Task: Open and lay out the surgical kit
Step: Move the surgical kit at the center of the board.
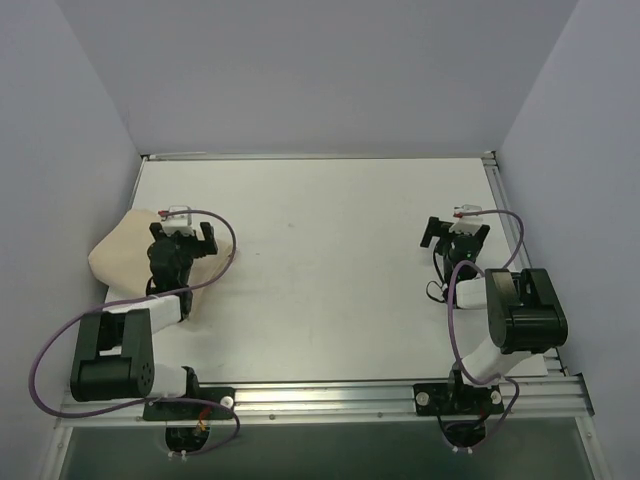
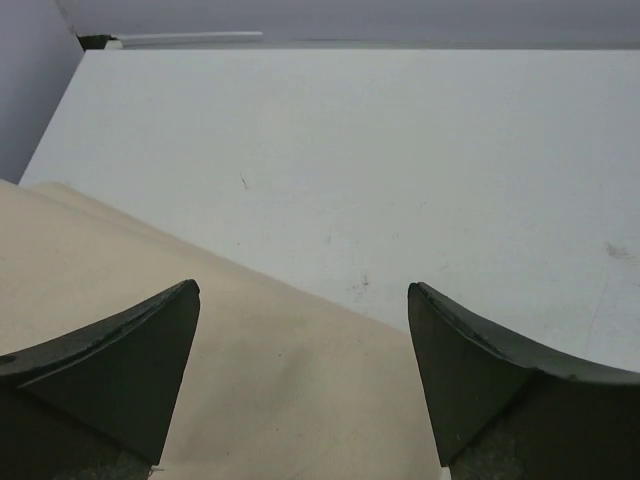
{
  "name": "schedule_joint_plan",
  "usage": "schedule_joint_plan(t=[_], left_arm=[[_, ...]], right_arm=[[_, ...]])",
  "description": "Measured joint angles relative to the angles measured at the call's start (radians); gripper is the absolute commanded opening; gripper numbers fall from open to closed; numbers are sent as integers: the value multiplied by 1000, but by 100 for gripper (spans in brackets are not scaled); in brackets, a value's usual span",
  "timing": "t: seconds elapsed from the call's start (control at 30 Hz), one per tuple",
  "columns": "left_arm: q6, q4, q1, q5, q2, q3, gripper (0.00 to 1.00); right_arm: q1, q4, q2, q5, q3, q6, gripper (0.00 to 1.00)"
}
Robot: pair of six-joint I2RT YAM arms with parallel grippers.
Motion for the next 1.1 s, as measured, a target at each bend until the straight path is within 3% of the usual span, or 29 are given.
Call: schedule_joint_plan(t=[0.2,0.33,0.5,0.6,0.73,0.93,1.1], left_arm=[[-3,-37,-7,-43,-113,-1,94],[-58,-153,-19,-127,-203,4,94],[-212,-406,-19,-253,-299,93,94],[-343,-595,-19,-321,-357,179,94],[-538,-880,-19,-386,-428,320,94],[-601,-1084,5,-202,-537,388,94],[-611,-1093,31,-3,-606,347,94]], right_arm=[[0,-48,-29,35,8,9,100],[16,-212,-129,80,48,35,100],[97,-528,-296,138,208,169,100],[104,-703,-357,72,337,227,100],[73,-768,-419,-101,339,287,100],[132,-871,-381,-262,334,355,100],[260,-891,-339,-322,357,394,100]])
